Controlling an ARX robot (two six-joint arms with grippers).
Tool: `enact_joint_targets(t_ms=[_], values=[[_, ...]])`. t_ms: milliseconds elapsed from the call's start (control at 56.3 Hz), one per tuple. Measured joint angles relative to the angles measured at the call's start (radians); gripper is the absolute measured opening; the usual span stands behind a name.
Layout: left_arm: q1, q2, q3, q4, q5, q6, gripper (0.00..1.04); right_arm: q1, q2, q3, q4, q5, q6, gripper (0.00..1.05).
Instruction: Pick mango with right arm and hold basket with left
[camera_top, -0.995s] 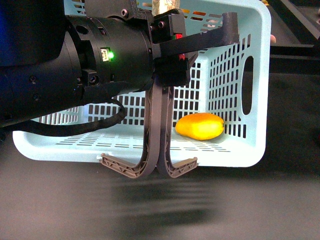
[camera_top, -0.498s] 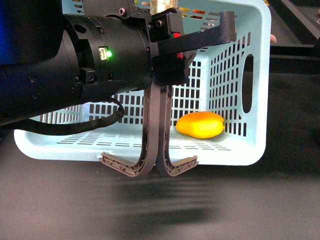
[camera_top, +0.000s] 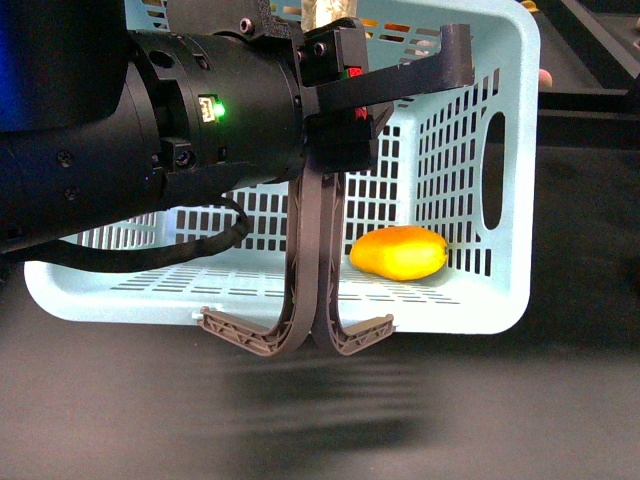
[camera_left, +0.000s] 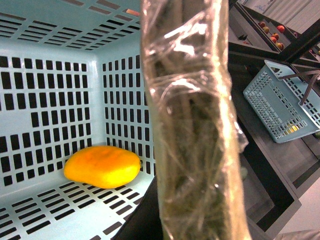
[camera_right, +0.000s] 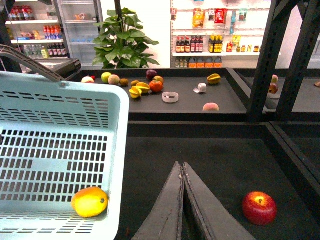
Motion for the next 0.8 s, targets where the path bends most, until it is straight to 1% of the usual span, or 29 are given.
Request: enact_joint_targets(t_ms=[124, 213, 267, 355, 409, 462, 515, 604, 658, 711, 800], values=[[0.000, 0.000, 0.000, 0.000, 0.000, 0.001, 0.08, 0.000, 0.000, 0.000, 0.000, 0.000, -0.001, 0.03], [0.000, 0.000, 0.000, 0.000, 0.000, 0.000, 0.08, 0.000, 0.000, 0.000, 0.000, 0.000, -0.001, 0.18], [0.000, 0.000, 0.000, 0.000, 0.000, 0.000, 0.08, 0.000, 0.000, 0.000, 0.000, 0.000, -0.001, 0.25], [0.000, 0.000, 0.000, 0.000, 0.000, 0.000, 0.08, 0.000, 0.000, 0.000, 0.000, 0.000, -0.001, 0.41], [0.000, 0.000, 0.000, 0.000, 0.000, 0.000, 0.08, 0.000, 0.000, 0.000, 0.000, 0.000, -0.001, 0.48], [0.000, 0.000, 0.000, 0.000, 0.000, 0.000, 0.08, 0.000, 0.000, 0.000, 0.000, 0.000, -0.001, 0.58], [0.000, 0.000, 0.000, 0.000, 0.000, 0.000, 0.08, 0.000, 0.000, 0.000, 0.000, 0.000, -0.001, 0.65], [0.000, 0.000, 0.000, 0.000, 0.000, 0.000, 0.08, 0.000, 0.000, 0.000, 0.000, 0.000, -0.001, 0.81], [0.000, 0.000, 0.000, 0.000, 0.000, 0.000, 0.08, 0.000, 0.000, 0.000, 0.000, 0.000, -0.001, 0.88], [0.000, 0.000, 0.000, 0.000, 0.000, 0.000, 0.08, 0.000, 0.000, 0.000, 0.000, 0.000, 0.000, 0.99], [0.000, 0.000, 0.000, 0.000, 0.000, 0.000, 0.08, 0.000, 0.000, 0.000, 0.000, 0.000, -0.001, 0.96]])
